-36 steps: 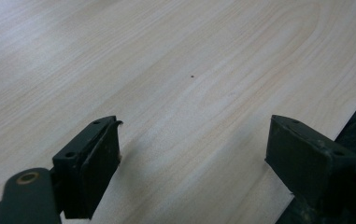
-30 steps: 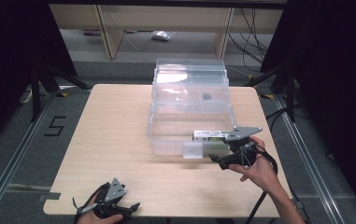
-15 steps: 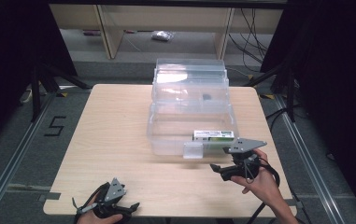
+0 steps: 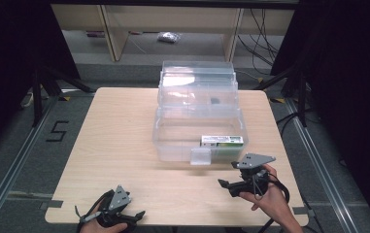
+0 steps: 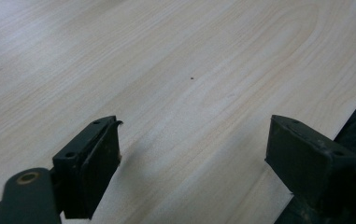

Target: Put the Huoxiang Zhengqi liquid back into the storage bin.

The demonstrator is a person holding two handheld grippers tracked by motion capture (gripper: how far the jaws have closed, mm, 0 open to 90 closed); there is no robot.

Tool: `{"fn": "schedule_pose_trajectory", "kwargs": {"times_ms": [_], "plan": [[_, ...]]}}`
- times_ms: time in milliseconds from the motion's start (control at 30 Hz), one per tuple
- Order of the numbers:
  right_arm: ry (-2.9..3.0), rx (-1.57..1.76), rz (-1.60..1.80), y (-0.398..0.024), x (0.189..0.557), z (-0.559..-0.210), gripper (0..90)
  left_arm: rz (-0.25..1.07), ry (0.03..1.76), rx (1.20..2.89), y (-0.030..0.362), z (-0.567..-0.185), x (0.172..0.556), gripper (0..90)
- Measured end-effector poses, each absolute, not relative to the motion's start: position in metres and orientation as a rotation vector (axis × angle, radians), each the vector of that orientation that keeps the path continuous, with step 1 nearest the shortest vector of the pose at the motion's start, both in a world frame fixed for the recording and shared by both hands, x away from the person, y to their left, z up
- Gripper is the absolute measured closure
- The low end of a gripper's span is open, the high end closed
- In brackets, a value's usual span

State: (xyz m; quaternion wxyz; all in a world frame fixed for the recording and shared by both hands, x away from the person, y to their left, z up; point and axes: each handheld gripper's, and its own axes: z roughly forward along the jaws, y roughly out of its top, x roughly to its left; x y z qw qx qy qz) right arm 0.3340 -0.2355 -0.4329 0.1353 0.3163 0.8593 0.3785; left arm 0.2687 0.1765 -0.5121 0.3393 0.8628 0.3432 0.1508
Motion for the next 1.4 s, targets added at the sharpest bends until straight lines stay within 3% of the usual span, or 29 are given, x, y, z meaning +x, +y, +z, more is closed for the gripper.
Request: {"fn": "schedule_pose_trajectory", "kwargs": {"times_ms": [1400], "plan": [[2.461,1.094,1.068,-0.249,0.295,-0.486,21.4,0.39,0.876,2.266,0.177,-0.511,0.268,17.1]]}}
